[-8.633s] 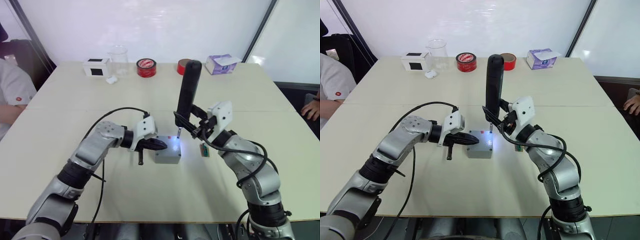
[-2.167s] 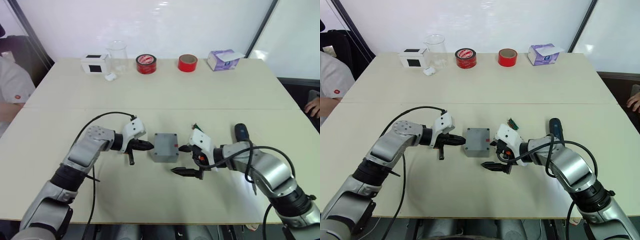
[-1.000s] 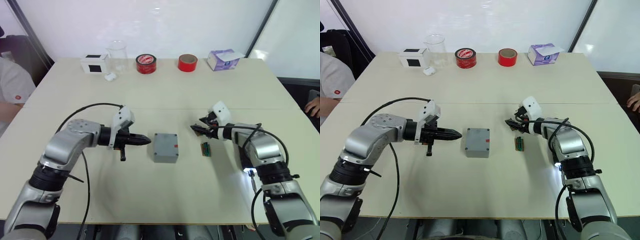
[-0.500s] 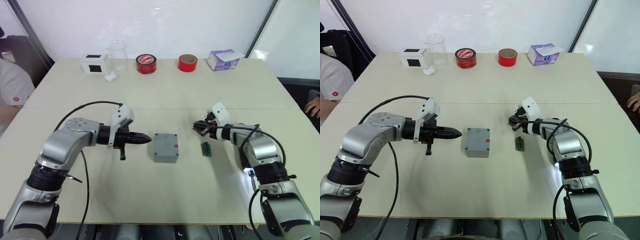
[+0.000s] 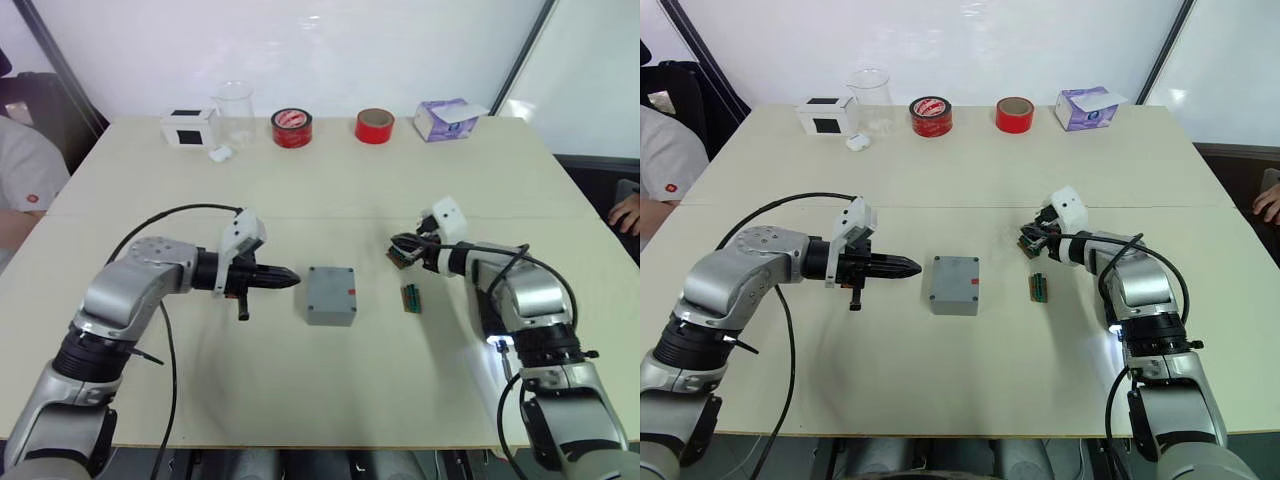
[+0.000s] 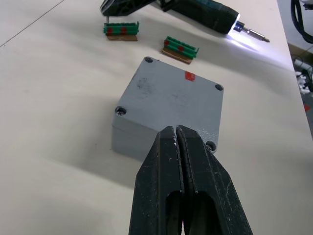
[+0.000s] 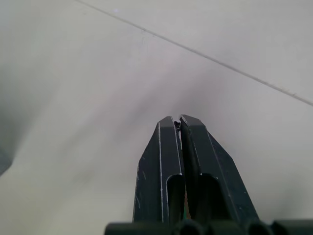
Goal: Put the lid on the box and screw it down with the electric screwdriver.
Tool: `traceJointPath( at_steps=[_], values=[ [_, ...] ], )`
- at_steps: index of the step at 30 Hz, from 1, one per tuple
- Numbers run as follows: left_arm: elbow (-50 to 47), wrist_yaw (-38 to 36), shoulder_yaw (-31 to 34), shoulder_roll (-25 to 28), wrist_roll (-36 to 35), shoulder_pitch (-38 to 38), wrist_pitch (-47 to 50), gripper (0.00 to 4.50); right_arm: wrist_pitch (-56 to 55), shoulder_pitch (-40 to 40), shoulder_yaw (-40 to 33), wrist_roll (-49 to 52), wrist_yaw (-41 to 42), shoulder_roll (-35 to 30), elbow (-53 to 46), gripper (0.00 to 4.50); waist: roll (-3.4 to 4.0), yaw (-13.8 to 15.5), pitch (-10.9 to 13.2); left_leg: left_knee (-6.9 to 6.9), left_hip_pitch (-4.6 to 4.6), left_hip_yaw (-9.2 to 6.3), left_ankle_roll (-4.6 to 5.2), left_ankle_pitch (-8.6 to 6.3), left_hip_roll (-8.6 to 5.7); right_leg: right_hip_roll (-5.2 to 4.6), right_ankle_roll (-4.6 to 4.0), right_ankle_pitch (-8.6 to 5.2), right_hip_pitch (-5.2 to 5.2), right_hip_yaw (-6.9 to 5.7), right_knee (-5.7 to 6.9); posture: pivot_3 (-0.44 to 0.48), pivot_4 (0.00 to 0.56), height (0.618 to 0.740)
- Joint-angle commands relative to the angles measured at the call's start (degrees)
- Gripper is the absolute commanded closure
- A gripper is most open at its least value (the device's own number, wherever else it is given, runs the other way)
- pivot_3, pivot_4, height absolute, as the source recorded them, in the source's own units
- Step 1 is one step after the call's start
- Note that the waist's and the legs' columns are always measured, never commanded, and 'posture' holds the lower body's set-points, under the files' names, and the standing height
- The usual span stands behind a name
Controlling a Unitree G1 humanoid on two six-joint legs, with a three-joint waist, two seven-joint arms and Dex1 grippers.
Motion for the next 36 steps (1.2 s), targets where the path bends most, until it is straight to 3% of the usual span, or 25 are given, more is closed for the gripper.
traceJointPath(
  at_steps=[1,5,10,14,36],
  values=[
    [-0.71,-0.49,1.44,0.61,-1.03,0.15,-0.66,4.5,1.48,-0.72,-2.76,1.95,-0.82,-0.49,-6.02,4.43,0.0,0.01,0.0,0.0,0.0,0.0,0.0,0.0,0.0,0.0,0.0,0.0,0.0,0.0,0.0,0.0,0.15,0.74],
    [-0.63,-1.06,2.3,1.29,-1.8,0.04,-0.16,4.5,4.63,0.21,-3.43,4.41,-0.63,-0.59,-12.76,4.43,0.0,0.02,0.0,0.0,0.0,0.0,0.0,0.0,0.0,0.0,0.0,0.0,0.0,0.0,0.0,0.0,0.15,0.74],
    [-1.88,-3.15,2.85,4.28,-3.25,0.83,0.61,4.5,9.18,6.75,-0.74,10.58,1.3,0.14,-28.87,4.43,0.0,0.01,0.0,-0.04,0.0,-0.12,0.01,-0.01,0.03,0.03,0.0,-0.01,-0.01,-0.02,-0.01,0.0,0.15,0.74],
    [-2.54,-2.6,2.44,4.33,-3.88,0.91,0.95,4.5,9.75,10.33,0.09,11.76,-0.84,1.78,-33.4,4.43,0.0,0.14,0.0,-0.01,0.0,-0.2,0.0,0.0,0.01,-0.01,0.0,0.0,0.0,-0.01,0.0,0.0,0.15,0.74],
    [-4.75,0.48,1.03,2.54,-4.53,0.91,2.79,4.5,5.48,12.17,4.88,8.19,-3.25,2.78,-29.37,4.43,0.0,0.06,0.0,0.01,0.01,-0.13,-0.01,0.0,-0.01,0.01,-0.01,-0.01,0.02,-0.02,0.0,0.0,0.15,0.74]
  ],
)
